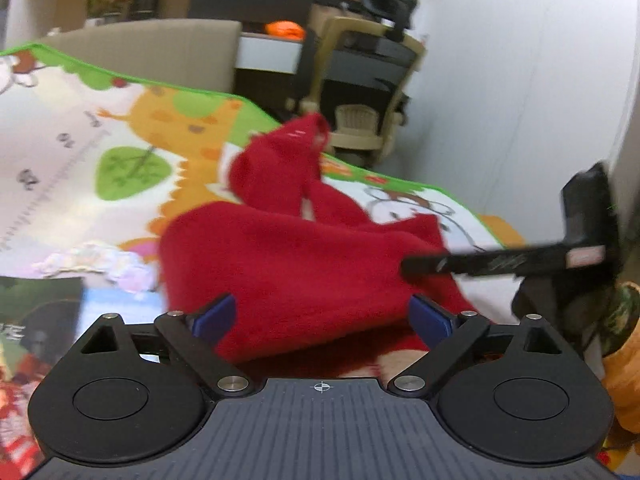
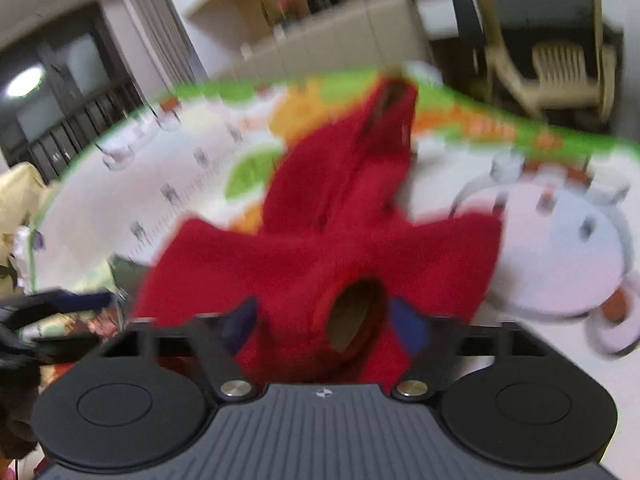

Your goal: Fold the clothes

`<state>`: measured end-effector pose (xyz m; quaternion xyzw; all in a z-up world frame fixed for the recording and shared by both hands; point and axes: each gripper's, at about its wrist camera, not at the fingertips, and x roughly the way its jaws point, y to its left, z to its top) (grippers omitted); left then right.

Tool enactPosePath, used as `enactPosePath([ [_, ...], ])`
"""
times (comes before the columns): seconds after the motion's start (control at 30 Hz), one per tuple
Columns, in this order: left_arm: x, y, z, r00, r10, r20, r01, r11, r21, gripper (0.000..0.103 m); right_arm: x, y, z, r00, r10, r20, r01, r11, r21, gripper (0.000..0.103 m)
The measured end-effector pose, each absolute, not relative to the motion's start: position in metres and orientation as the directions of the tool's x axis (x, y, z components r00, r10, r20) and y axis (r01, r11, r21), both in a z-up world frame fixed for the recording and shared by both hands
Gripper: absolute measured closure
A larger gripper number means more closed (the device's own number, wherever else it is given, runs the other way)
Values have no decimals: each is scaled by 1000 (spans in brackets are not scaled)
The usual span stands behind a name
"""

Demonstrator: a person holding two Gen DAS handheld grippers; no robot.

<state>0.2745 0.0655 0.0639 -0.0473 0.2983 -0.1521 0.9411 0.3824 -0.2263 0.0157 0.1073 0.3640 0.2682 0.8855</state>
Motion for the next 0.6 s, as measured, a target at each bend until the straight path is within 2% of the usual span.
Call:
enactPosePath([
  [0.03, 271, 69, 66, 778, -310, -546, 247, 951, -187, 6, 386, -222, 15, 596, 536, -598, -379, 844, 379, 77],
  [0.07, 270, 73, 68, 781, -313, -541, 244, 950, -197, 6, 384, -224, 23, 621, 539, -569, -382, 842, 381, 84],
  [0.17, 270, 77, 76, 791, -347, -505, 275, 938, -212, 5, 366, -243, 61, 731, 521, -440, -388, 848, 360, 92],
  [0.23, 275, 73, 78, 788, -376, -488, 301, 926, -226, 4, 353, -259, 80, 776, 498, -388, -386, 860, 333, 92],
  [0.27, 280, 70, 75, 783, -392, -483, 311, 919, -240, 3, 350, -264, 81, 784, 477, -398, -372, 873, 315, 92],
  [0.4, 305, 54, 45, 734, -420, -534, 313, 907, -283, 3, 348, -272, 44, 752, 352, -558, -270, 936, 227, 92],
  [0.47, 315, 50, 29, 713, -399, -577, 300, 917, -264, 3, 344, -275, 25, 724, 332, -604, -244, 943, 225, 92],
  [0.57, 316, 46, 17, 706, -388, -593, 326, 921, -215, 3, 336, -284, 36, 752, 393, -530, -282, 917, 281, 88],
  [0.6, 314, 44, 17, 707, -385, -593, 335, 921, -199, 3, 335, -285, 39, 759, 414, -503, -297, 907, 298, 77],
])
